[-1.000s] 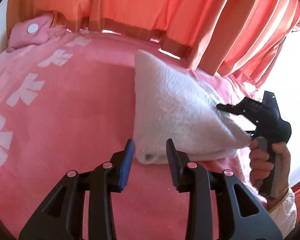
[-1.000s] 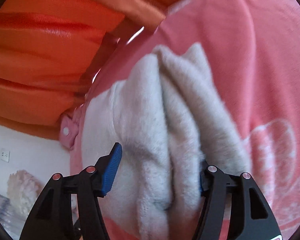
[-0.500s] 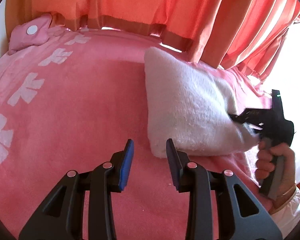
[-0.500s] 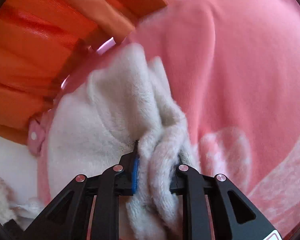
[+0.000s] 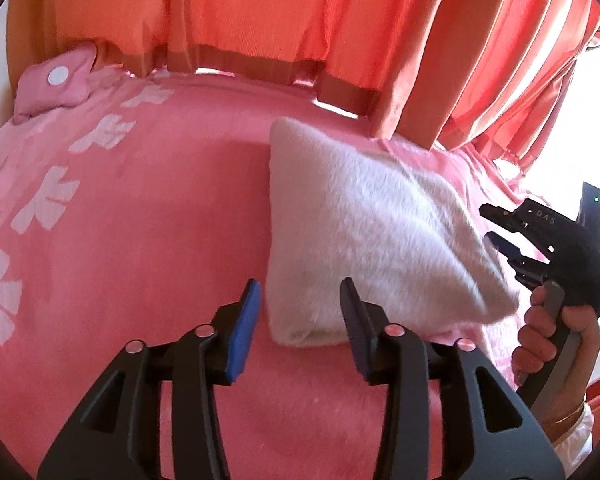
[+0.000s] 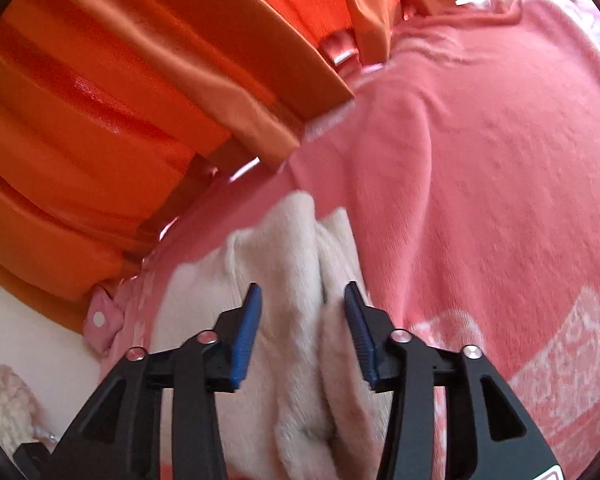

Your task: Fold small clothes

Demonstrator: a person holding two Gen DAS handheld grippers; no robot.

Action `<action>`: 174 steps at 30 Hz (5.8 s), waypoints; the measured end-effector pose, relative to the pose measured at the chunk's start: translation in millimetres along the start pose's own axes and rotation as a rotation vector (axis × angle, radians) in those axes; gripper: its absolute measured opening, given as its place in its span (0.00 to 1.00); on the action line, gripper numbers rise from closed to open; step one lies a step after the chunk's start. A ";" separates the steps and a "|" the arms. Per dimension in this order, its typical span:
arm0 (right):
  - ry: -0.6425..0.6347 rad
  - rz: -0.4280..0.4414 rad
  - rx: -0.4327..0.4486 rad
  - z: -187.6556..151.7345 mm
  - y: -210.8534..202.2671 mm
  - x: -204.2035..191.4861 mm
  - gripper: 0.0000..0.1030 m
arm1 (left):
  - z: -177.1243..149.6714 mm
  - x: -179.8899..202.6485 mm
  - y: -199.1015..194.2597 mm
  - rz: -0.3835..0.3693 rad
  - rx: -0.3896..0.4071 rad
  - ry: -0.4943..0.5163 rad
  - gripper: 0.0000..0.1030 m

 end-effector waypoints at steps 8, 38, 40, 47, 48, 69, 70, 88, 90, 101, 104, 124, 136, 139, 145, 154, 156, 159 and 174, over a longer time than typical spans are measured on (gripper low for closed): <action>-0.110 -0.057 -0.085 -17.1 26.9 -20.7 0.49 | -1.1 7.2 26.4 0.012 -0.047 0.014 0.42; -0.066 -0.089 -0.183 -49.9 -27.1 17.4 0.50 | -19.1 -1.7 38.2 0.087 -0.104 0.049 0.46; -0.096 -0.113 -0.203 -50.2 -27.4 19.4 0.54 | -18.0 -2.4 32.6 0.038 -0.090 -0.001 0.51; -0.277 -0.104 -0.318 -55.5 -5.7 12.7 0.19 | 8.5 -2.9 21.3 -0.035 -0.041 -0.066 0.64; -0.285 -0.091 -0.283 -49.0 -13.1 9.8 0.18 | 11.6 -4.3 20.5 -0.027 -0.036 -0.060 0.64; -0.252 -0.009 -0.402 -31.8 72.2 5.7 0.46 | 21.8 -23.2 119.5 -0.380 -0.246 -0.412 0.63; -0.293 -0.030 -0.369 -25.0 64.2 -3.0 0.35 | 26.4 -19.6 116.0 -0.399 -0.242 -0.393 0.50; -0.424 0.244 -0.071 27.5 38.3 -218.0 0.39 | 204.6 -64.7 -44.5 -0.336 0.193 -0.057 0.66; -0.429 0.106 -0.132 1.6 96.6 -198.8 0.39 | 176.4 -113.4 1.4 -0.135 0.110 -0.090 0.69; -0.442 0.062 -0.107 -40.0 126.5 -198.8 0.29 | 126.1 -143.7 22.5 -0.005 0.107 -0.087 0.65; -0.537 -0.096 -0.228 -66.7 172.1 -189.4 0.28 | 121.9 -153.7 50.9 0.066 0.041 -0.039 0.65; -0.501 -0.203 -0.071 -123.7 78.2 -154.8 0.59 | 53.0 -138.6 23.5 0.241 -0.009 0.011 0.74; -0.601 -0.260 -0.037 -162.0 85.6 -156.7 0.60 | 11.6 -143.5 29.7 0.312 -0.035 0.006 0.79; -0.617 -0.263 -0.039 -166.8 90.2 -158.6 0.60 | 14.0 -145.0 30.2 0.309 -0.018 -0.008 0.82; -0.628 -0.267 -0.042 -172.6 96.6 -162.6 0.60 | 16.1 -142.8 33.8 0.325 -0.002 0.008 0.82; -0.619 -0.274 -0.050 -172.4 100.6 -160.4 0.60 | 16.5 -143.0 36.1 0.344 0.007 0.014 0.82; -0.619 -0.276 -0.050 -172.4 100.7 -159.9 0.60 | 16.4 -143.7 36.3 0.345 0.007 0.016 0.82; -0.622 -0.279 -0.045 -172.2 100.2 -159.6 0.60 | 16.5 -143.9 36.6 0.347 0.009 0.020 0.82; -0.624 -0.289 -0.033 -173.8 99.2 -160.3 0.60 | 15.8 -143.9 36.0 0.358 0.008 0.034 0.81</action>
Point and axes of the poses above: each gripper's, at about its wrist camera, not at the fingertips, and y roughly the way its jaws point, x to its right, z to its top, the point moved 8 cm from there along y, roughly the way its jaws point, and after that the axes turned 9 degrees about -z, right-handed, at the moved point
